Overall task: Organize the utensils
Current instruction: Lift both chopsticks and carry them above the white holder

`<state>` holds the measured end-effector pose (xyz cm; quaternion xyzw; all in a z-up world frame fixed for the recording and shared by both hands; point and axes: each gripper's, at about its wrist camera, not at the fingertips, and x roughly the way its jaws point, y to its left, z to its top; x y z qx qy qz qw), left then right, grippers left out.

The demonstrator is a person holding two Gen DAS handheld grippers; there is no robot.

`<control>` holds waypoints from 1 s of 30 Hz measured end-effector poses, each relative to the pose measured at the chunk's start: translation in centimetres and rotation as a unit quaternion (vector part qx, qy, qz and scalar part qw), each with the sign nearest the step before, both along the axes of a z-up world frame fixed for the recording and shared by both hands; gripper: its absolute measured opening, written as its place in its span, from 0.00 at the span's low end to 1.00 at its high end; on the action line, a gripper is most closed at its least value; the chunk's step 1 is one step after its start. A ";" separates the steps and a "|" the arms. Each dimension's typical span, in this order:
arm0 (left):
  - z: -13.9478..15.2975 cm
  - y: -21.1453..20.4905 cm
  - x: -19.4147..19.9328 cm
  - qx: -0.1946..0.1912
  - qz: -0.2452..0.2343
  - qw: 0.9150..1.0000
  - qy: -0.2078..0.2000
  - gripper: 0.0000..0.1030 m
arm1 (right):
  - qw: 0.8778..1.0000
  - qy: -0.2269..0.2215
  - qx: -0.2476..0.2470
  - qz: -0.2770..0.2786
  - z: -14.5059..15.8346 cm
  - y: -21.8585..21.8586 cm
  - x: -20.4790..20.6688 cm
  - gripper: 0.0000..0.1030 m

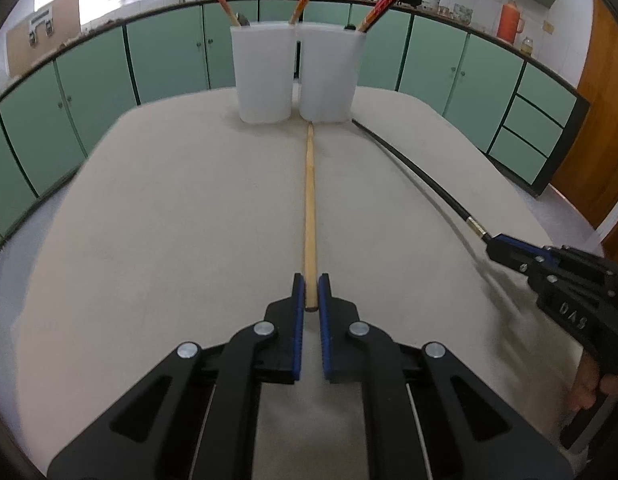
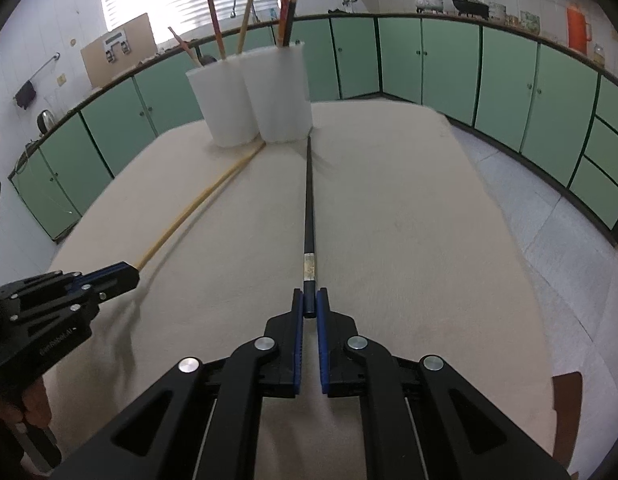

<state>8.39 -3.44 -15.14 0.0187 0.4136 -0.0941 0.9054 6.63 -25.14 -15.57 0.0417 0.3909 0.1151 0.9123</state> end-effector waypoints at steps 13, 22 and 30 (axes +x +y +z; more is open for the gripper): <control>9.7 0.9 -2.1 0.002 -0.003 0.993 -0.115 0.06 | 0.996 -0.090 -0.008 0.014 8.3 -0.7 -0.6 0.06; 14.1 0.8 -1.8 -0.018 -0.011 0.987 -0.159 0.06 | 0.991 -0.128 0.012 0.031 13.2 -0.8 0.9 0.06; 16.0 0.5 -0.5 -0.024 -0.012 0.984 -0.176 0.06 | 0.988 -0.146 0.016 0.049 16.2 -0.6 2.6 0.06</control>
